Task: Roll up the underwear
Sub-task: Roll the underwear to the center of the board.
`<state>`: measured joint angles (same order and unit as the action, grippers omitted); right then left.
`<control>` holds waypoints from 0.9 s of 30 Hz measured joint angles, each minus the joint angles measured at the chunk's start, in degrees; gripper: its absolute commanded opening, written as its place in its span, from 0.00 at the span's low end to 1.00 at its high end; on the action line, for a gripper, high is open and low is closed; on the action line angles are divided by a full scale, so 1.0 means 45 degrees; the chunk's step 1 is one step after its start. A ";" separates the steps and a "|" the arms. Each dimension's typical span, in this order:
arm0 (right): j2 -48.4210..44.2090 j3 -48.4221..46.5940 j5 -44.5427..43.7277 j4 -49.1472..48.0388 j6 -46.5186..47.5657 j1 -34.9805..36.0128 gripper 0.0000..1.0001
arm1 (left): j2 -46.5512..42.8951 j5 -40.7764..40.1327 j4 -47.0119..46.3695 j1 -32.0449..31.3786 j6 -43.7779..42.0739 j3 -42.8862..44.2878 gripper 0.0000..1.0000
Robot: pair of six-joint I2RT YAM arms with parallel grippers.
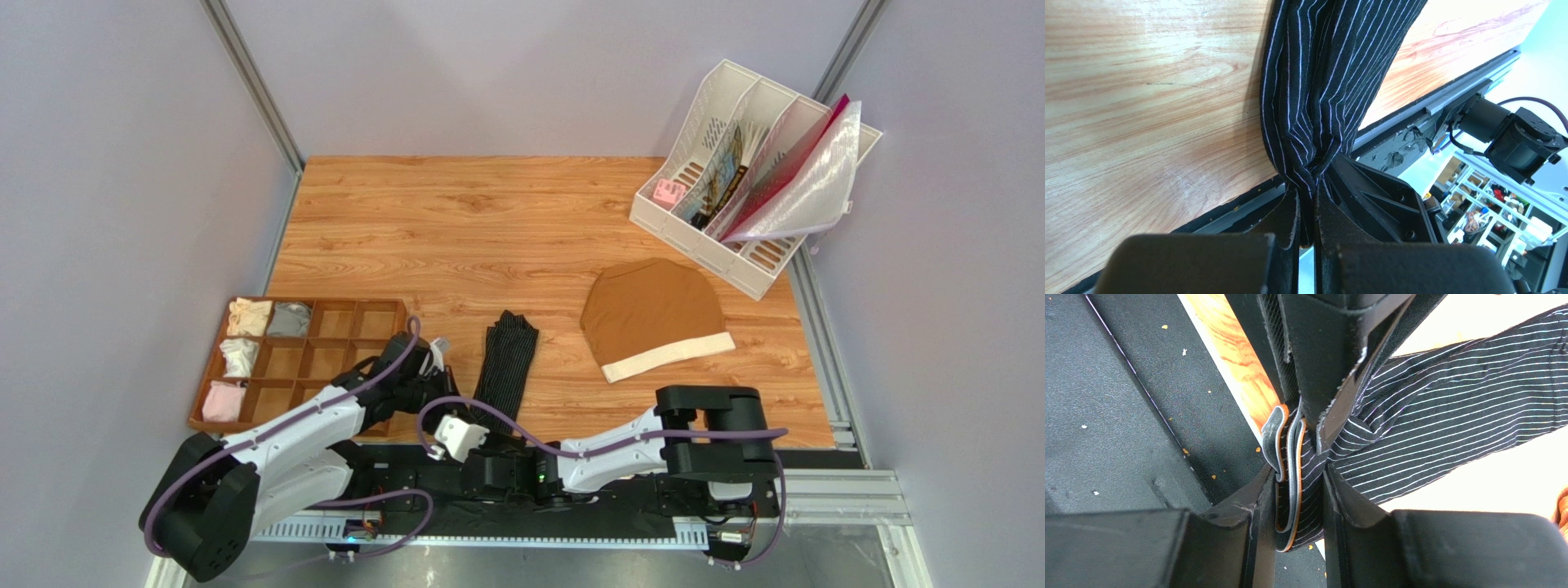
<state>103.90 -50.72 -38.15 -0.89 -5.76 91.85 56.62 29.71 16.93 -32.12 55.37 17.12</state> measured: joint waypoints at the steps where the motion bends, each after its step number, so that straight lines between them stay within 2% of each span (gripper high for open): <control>1: -0.0024 0.0000 0.0029 0.0044 -0.0015 0.0000 0.17 | -0.0015 0.0000 0.0005 0.0000 -0.0005 0.0000 0.00; 4: -0.0155 -0.0005 0.0121 0.0189 -0.0029 0.0029 0.09 | -0.0087 0.0063 0.0044 0.0000 0.0000 0.0000 0.00; 5: -0.0194 -0.0005 0.0121 0.0248 -0.0019 0.0029 0.00 | -0.0092 0.0073 0.0053 -0.0005 0.0000 0.0000 0.00; 8: -0.0262 -0.0029 0.0219 0.0379 0.0000 0.0024 0.00 | -0.0092 0.0068 0.0053 -0.0005 -0.0029 0.0000 0.00; 9: -0.0277 -0.0034 0.0277 0.0403 0.0019 0.0024 0.00 | -0.0092 0.0063 0.0058 -0.0005 -0.0039 0.0000 0.03; 10: -0.0287 -0.0063 0.0359 0.0476 0.0034 0.0019 0.00 | -0.0092 0.0068 0.0083 -0.0005 -0.0058 0.0000 0.07; 11: -0.0301 -0.0102 0.0476 0.0568 0.0049 -0.0005 0.00 | -0.0107 0.0058 0.0131 -0.0010 -0.0092 0.0000 0.18; 13: -0.0340 -0.0185 0.0782 0.0714 0.0053 -0.0049 0.00 | -0.0233 -0.0010 0.0301 -0.0010 -0.0243 0.0015 0.34; 14: -0.0389 -0.0214 0.0986 0.0772 0.0053 -0.0107 0.00 | -0.0355 -0.0087 0.0403 -0.0015 -0.0355 0.0015 0.46; 17: -0.0680 -0.0233 0.2059 0.1073 0.0034 -0.0432 0.00 | -0.0942 -0.0680 0.0733 -0.0005 -0.0578 0.0034 0.56; 22: -0.1175 -0.0233 0.3905 0.1559 0.0005 -0.1214 0.00 | -0.2040 -0.1817 0.0840 0.0005 -0.0767 0.0039 0.59; 27: -0.1642 -0.0204 0.5780 0.1865 0.0005 -0.2234 0.00 | -0.2195 -0.2754 0.0797 0.0015 -0.0816 0.0039 0.60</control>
<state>96.51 -51.64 -12.14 7.51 -5.74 81.80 46.74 17.32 20.51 -32.05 51.70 17.30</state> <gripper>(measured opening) 0.037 0.597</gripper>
